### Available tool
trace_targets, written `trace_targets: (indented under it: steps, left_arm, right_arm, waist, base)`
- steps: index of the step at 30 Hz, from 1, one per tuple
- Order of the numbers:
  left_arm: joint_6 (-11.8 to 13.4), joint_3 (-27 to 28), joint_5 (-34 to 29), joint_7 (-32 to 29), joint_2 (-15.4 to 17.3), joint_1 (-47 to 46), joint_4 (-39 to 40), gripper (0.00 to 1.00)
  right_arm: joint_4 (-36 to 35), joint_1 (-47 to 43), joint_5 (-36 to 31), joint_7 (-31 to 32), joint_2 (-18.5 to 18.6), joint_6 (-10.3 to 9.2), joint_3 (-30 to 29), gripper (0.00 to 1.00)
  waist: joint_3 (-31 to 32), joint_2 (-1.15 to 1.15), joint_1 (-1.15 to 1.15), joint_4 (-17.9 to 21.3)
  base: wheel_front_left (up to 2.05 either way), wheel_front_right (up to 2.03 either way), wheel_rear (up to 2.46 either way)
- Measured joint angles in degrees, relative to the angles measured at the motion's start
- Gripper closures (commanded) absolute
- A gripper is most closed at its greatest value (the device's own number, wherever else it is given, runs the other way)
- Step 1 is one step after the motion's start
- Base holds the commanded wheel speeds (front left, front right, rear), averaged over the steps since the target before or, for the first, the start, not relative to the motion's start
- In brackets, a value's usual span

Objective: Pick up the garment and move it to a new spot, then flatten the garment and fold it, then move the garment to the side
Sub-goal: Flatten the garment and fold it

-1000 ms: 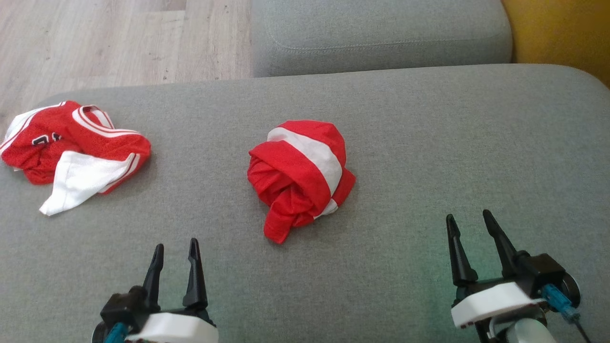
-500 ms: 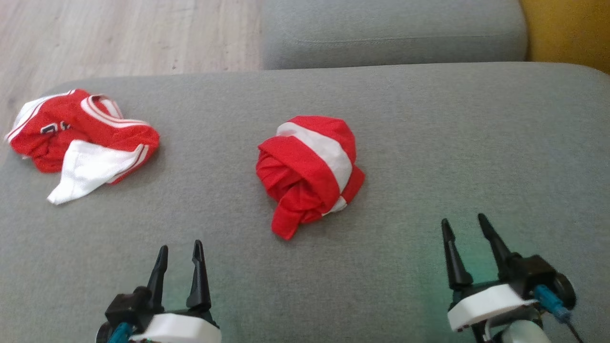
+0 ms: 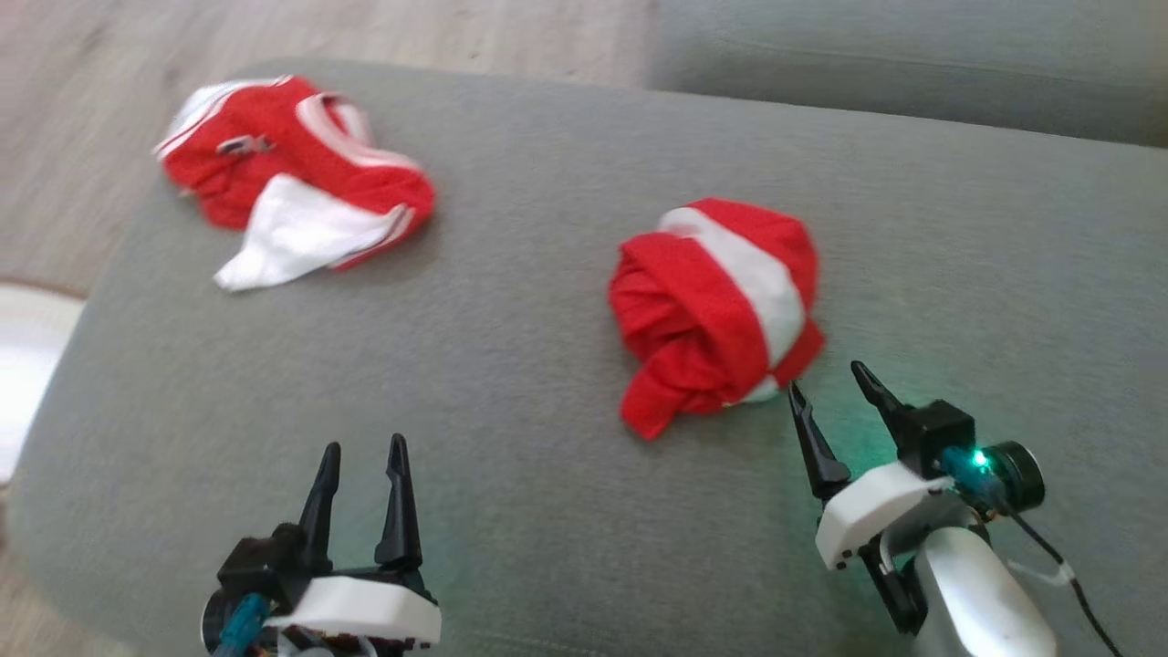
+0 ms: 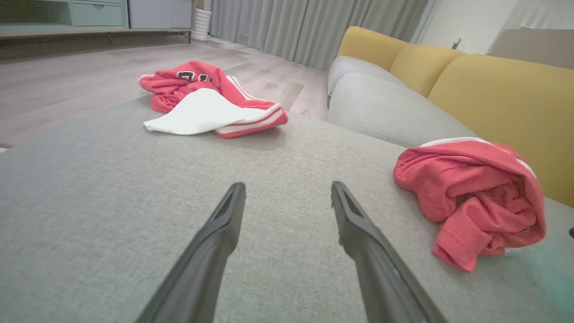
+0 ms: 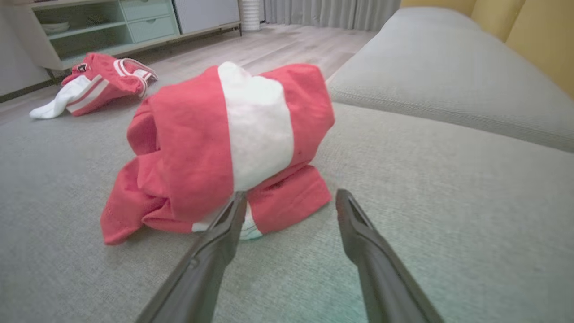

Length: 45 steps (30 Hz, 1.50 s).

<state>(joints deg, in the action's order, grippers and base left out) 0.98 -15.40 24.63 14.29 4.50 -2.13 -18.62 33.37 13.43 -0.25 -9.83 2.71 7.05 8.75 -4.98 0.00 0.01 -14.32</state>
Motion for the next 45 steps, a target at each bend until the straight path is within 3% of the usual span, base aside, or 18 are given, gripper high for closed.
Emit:
trace_targets:
  steps: [10, 11, 12, 13, 14, 22, 31, 35, 45]
  left_arm:
    - [-0.1, 0.1, 0.0, 0.0, -0.9, 0.0, -0.6, 0.0]
    - [-0.1, 0.1, -0.2, 0.0, -1.0, 0.0, -0.6, 0.0]
    - [-0.1, 0.1, -0.4, 0.0, -1.1, 0.0, -0.6, 0.0]
    - [-0.2, 0.2, -0.5, 0.0, -1.1, 0.0, -0.6, 0.0]
    - [-0.4, 0.2, -0.5, 0.0, -1.2, 0.0, -0.7, 0.0]
    - [-0.5, 0.6, -0.7, 0.0, -1.3, 0.0, -0.8, 0.0]
    - [-1.0, 0.4, -1.0, 0.0, -1.5, 0.2, -1.0, 0.0]
    - [-1.1, -0.2, -1.1, 0.0, -1.5, 0.1, -1.0, 0.0]
    - [-1.1, -1.0, -1.4, 0.0, -1.5, 0.0, -1.2, 0.0]
  right_arm:
    - [10.9, 5.8, -2.3, 2.0, 0.1, 0.0, -0.7, 0.0]
    - [11.8, 6.4, -2.5, 2.2, 0.1, 0.0, -1.0, 0.09]
    - [12.7, 7.0, -3.3, 2.6, 0.1, 0.01, -1.6, 0.51]
    - [13.1, 7.5, -4.0, 2.6, 0.1, 0.01, -2.1, 0.82]
    - [13.5, 7.9, -4.0, 2.6, 0.1, 0.01, -2.5, 1.0]
    - [14.2, 7.9, -4.2, 0.7, 0.1, 0.01, -6.1, 1.0]
    - [5.9, 2.0, -14.1, 1.6, 0.0, 0.01, -17.3, 1.0]
    - [3.6, 1.0, -16.7, 3.2, 0.3, 0.01, -19.4, 1.0]
    - [9.2, 3.9, -18.0, 4.9, 7.2, 0.01, -22.2, 1.0]
  waist:
    - [-2.5, 0.0, 0.0, -5.7]
    - [-2.7, 0.0, 0.0, -5.9]
    - [-2.9, 0.0, 0.0, -6.1]
    - [-3.0, 0.0, 0.0, -6.2]
    - [-3.1, 0.0, 0.0, -6.1]
    - [-2.2, 0.0, 0.0, -3.3]
    - [-0.7, 0.0, -0.01, 2.5]
    - [-0.6, 0.0, -0.01, 4.2]
    - [-1.8, 0.0, 0.0, 4.7]
  base:
    - [0.0, 0.0, 0.0]
    - [0.0, 0.0, 0.0]
    - [0.0, 0.0, 0.0]
    - [0.0, 0.0, 0.0]
    - [0.0, 0.0, 0.0]
    - [0.0, 0.0, 0.0]
    - [0.0, 0.0, 0.0]
    - [0.0, 0.0, 0.0]
    - [0.0, 0.0, 0.0]
